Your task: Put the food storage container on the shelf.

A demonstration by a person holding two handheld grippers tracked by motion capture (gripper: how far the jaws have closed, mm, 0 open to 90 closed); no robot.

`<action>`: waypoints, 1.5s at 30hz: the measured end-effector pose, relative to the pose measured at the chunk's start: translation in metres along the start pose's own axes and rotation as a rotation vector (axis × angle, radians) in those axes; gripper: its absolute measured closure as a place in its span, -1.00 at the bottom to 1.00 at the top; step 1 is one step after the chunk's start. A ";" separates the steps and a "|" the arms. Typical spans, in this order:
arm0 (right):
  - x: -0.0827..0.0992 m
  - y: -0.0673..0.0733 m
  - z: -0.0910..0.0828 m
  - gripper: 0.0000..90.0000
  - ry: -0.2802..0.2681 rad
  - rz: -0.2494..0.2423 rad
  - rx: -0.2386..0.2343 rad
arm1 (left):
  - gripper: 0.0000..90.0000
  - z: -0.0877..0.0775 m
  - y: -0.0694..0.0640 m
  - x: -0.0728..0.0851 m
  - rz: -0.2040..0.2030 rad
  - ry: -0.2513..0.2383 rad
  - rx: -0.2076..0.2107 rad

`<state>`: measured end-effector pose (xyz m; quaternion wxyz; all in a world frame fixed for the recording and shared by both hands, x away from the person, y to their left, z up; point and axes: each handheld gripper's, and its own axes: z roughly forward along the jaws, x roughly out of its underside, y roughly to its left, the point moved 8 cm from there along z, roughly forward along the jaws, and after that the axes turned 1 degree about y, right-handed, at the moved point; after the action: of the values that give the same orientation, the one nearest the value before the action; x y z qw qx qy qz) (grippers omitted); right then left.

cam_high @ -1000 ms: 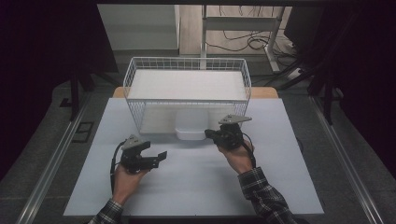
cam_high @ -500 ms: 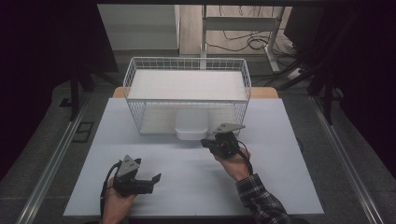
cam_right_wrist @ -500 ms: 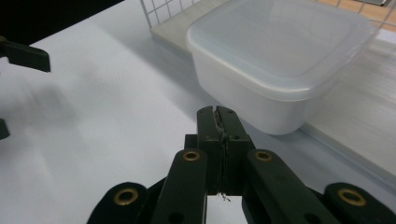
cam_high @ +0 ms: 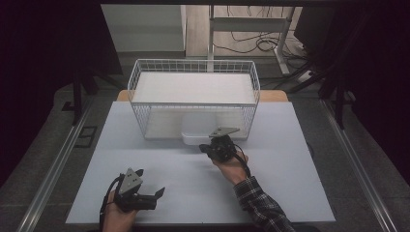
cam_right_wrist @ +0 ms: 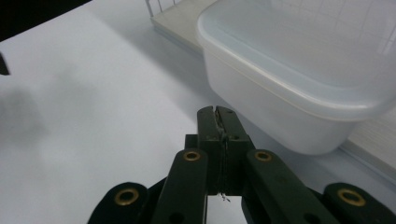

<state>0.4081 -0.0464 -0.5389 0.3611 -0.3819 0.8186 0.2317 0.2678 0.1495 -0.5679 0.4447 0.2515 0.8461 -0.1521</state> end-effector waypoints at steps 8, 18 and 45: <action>-0.003 -0.011 0.019 0.97 0.015 0.005 0.035 | -0.95 0.005 -0.001 0.003 0.016 0.018 0.009; -0.011 -0.021 0.032 0.97 0.018 0.001 0.063 | -0.96 0.006 -0.001 0.004 0.016 0.019 0.022; -0.031 -0.044 0.043 0.94 0.021 0.004 0.102 | -0.95 0.006 -0.001 0.002 -0.018 0.003 0.062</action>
<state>0.4745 -0.0301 -0.5467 0.3709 -0.3637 0.8339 0.1863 0.2704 0.1462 -0.5733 0.4339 0.2578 0.8439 -0.1821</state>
